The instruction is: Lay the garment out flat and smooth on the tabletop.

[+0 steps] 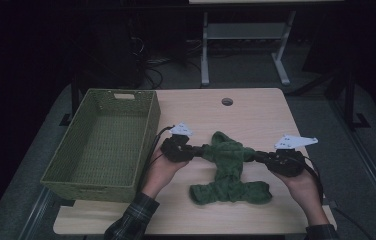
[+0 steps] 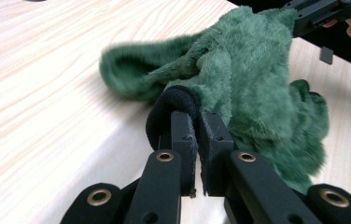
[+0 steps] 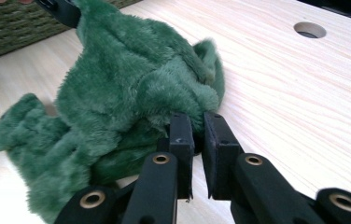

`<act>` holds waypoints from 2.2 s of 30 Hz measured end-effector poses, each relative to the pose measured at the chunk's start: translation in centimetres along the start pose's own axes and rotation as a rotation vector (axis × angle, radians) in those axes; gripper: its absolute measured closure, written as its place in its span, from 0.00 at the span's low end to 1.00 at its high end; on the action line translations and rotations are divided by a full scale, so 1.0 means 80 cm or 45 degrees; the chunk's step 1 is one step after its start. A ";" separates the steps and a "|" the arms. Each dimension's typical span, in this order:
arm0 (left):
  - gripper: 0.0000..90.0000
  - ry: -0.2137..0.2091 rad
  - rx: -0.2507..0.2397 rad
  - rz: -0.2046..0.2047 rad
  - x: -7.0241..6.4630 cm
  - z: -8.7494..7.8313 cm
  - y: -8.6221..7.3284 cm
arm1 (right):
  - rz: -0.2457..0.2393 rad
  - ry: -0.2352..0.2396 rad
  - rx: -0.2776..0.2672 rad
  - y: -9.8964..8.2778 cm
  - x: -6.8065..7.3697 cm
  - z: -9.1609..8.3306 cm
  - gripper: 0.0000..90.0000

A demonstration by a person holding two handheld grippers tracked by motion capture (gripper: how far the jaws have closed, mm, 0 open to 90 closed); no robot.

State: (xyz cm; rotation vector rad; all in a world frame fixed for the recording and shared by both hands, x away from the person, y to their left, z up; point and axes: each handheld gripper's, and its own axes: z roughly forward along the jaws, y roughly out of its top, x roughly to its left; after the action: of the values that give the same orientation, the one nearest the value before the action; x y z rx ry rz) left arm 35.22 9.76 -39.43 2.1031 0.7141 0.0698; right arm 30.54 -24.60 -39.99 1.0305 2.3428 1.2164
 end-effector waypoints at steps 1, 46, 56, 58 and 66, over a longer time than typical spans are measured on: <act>0.95 0.001 0.009 -0.005 -0.002 -0.003 -0.004 | -0.006 0.005 0.010 0.001 0.003 0.000 0.92; 0.57 0.040 0.042 -0.005 -0.004 0.013 -0.018 | -0.029 0.094 0.194 0.076 0.000 0.110 0.70; 0.52 0.082 0.089 -0.041 0.017 0.032 -0.013 | -0.025 0.076 0.248 0.056 -0.004 0.129 0.92; 0.52 0.083 0.091 -0.044 0.018 0.035 -0.012 | -0.016 0.071 0.242 0.052 -0.007 0.126 0.94; 0.51 0.118 0.152 -0.032 0.028 0.069 0.011 | 0.053 0.042 0.132 0.032 -0.024 0.102 0.96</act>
State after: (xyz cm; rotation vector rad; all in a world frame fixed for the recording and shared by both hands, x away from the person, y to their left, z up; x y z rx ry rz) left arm 39.16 6.46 -42.56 2.2159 0.8174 0.1135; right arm 37.59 -20.27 -42.88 1.1057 2.4441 1.1450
